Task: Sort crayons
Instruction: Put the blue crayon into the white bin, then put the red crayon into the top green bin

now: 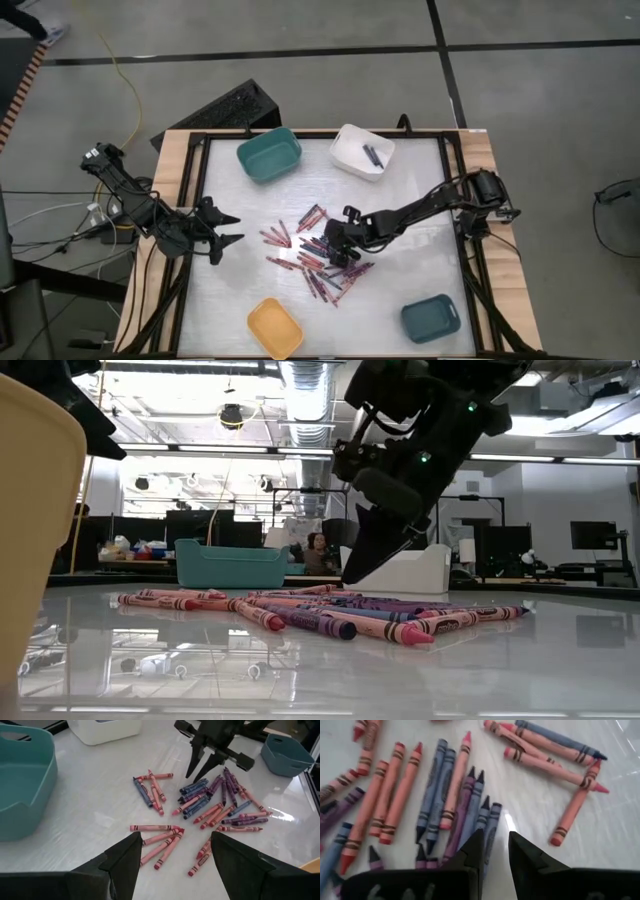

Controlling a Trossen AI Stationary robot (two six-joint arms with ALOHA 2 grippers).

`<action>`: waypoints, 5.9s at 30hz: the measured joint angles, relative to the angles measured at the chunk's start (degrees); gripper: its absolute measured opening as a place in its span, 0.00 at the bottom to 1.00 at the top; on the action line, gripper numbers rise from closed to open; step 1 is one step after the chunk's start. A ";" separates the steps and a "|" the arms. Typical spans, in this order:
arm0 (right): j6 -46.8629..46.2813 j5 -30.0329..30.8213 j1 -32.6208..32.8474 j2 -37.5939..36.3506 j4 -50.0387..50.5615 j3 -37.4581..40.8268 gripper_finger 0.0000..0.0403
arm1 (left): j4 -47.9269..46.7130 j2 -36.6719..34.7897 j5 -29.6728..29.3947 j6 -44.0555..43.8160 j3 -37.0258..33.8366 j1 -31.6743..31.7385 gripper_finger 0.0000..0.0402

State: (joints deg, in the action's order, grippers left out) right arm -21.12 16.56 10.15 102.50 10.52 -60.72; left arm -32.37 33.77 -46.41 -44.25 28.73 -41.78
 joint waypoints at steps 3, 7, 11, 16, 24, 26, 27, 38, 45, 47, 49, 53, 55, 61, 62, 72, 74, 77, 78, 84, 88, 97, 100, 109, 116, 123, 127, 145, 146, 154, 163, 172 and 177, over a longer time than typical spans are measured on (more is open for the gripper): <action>0.02 0.19 0.00 -0.02 0.42 -0.03 0.21 | 0.22 -0.01 0.02 -0.08 0.00 0.00 0.57; 0.02 0.49 -0.04 -0.02 0.37 -0.03 0.21 | 0.21 -0.01 -0.02 -0.55 0.00 0.00 0.57; 0.16 0.50 0.03 -0.02 0.52 -0.03 0.21 | 0.19 -0.01 -0.10 -0.55 0.00 0.00 0.57; 0.17 0.62 0.35 -0.02 0.81 -0.01 0.21 | 0.19 -0.01 -0.11 -0.57 0.00 0.00 0.57; 0.12 1.67 1.03 0.29 0.92 0.08 0.21 | 0.19 -0.01 -0.13 -2.06 0.00 0.00 0.57; 0.00 1.84 1.11 1.12 0.21 0.08 0.21 | 0.17 -0.01 -0.12 -2.21 0.00 0.00 0.57; -0.02 1.81 1.14 1.31 0.52 0.14 0.21 | 0.15 0.01 -0.11 -2.16 0.00 0.00 0.57; -2.07 2.19 1.11 4.46 -0.49 -0.09 0.21 | 0.00 -0.01 0.04 -2.51 0.02 0.00 0.57; -4.34 2.47 1.11 4.50 0.12 -0.09 0.13 | 0.02 -0.01 0.06 -2.51 0.02 0.00 0.57; -4.42 2.53 1.09 4.52 0.33 -0.09 0.08 | 0.02 -0.01 0.09 -2.51 0.02 0.00 0.57; -4.54 2.88 1.10 4.48 0.36 -0.08 0.03 | 0.02 -0.03 0.09 -2.51 0.02 0.00 0.57; -6.02 3.11 1.11 4.12 0.47 -0.01 0.02 | 0.02 -0.01 0.09 -2.51 0.02 0.00 0.57; -6.31 3.07 1.07 3.75 0.39 0.03 0.02 | 0.02 -0.01 0.09 -2.51 0.02 0.00 0.57; -6.08 3.15 0.53 0.39 1.10 0.32 0.01 | 0.07 -0.01 0.09 -4.35 0.02 0.00 0.57; -6.04 3.70 0.33 -0.45 1.03 0.22 0.01 | 0.08 -0.01 0.09 -4.52 0.02 0.00 0.57; -2.53 9.97 -5.72 -11.25 2.76 0.12 0.01 | 0.07 -0.01 0.04 -3.46 0.02 0.00 0.57; -2.43 12.09 -7.94 -13.20 3.98 0.12 0.01 | 0.06 -0.01 0.02 -3.45 0.02 -0.01 0.57; -2.38 15.48 -11.85 -15.70 5.26 0.12 0.01 | 0.03 -0.01 -0.18 -3.43 0.02 -0.02 0.57; -2.38 16.39 -13.21 -16.29 5.23 0.12 0.01 | 0.02 -0.01 -0.42 -3.47 0.02 0.00 0.57; -2.53 17.03 -22.00 -16.79 5.45 0.08 0.01 | -0.02 -0.03 -1.56 -4.94 0.02 0.00 0.57; -5.75 16.98 -26.92 -14.71 5.35 0.08 0.01 | -0.03 -0.01 -2.48 -4.98 0.02 0.00 0.57; -12.08 16.55 -33.14 -7.04 3.88 0.06 0.01 | -0.36 -0.01 -3.92 -5.03 0.02 -0.02 0.57; -12.07 16.51 -34.34 -5.26 3.92 0.06 0.01 | -0.39 -0.01 -3.80 -4.94 0.02 -0.02 0.57; -11.60 16.26 -35.47 -4.02 4.20 0.06 0.14 | -0.49 -0.01 -3.78 -4.92 0.02 -0.02 0.57; -5.11 12.03 -34.45 -8.34 4.59 -1.85 0.23 | -0.49 -0.01 -3.76 -4.98 0.02 -0.02 0.57; 0.59 8.92 -26.25 -16.82 5.79 -2.65 0.24 | -0.29 -0.01 -3.41 -5.05 0.02 -0.02 0.57; 1.32 9.13 -18.94 -19.53 8.24 -2.70 0.24 | -0.28 -0.01 -3.41 -5.07 0.02 -0.02 0.57; -5.95 15.30 -5.19 -1.78 2.66 -2.63 0.24 | -0.09 -0.01 -2.53 -5.15 0.02 -0.02 0.57; -5.98 14.66 -5.54 -0.85 1.22 -2.63 0.24 | -0.09 -0.03 -2.23 -5.36 0.02 -0.02 0.57; -6.04 10.04 -8.09 2.54 -1.68 -2.59 0.24 | -0.25 0.00 -1.90 -5.75 0.02 -0.01 0.57; -7.37 7.93 -6.41 2.73 -1.80 -2.65 0.24 | -0.31 0.01 -1.84 -5.77 0.02 0.00 0.57; -9.85 9.00 -5.10 2.75 -2.12 0.33 0.24 | -0.29 -0.01 -1.81 -5.77 0.02 -0.02 0.57; -12.13 8.78 -5.87 2.75 -5.67 4.14 0.24 | -0.29 0.00 -1.81 -5.75 0.02 -0.01 0.57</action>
State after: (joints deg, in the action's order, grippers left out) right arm -33.26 25.34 4.28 105.25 4.85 -56.59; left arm -32.67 33.77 -48.23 -50.00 28.75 -41.79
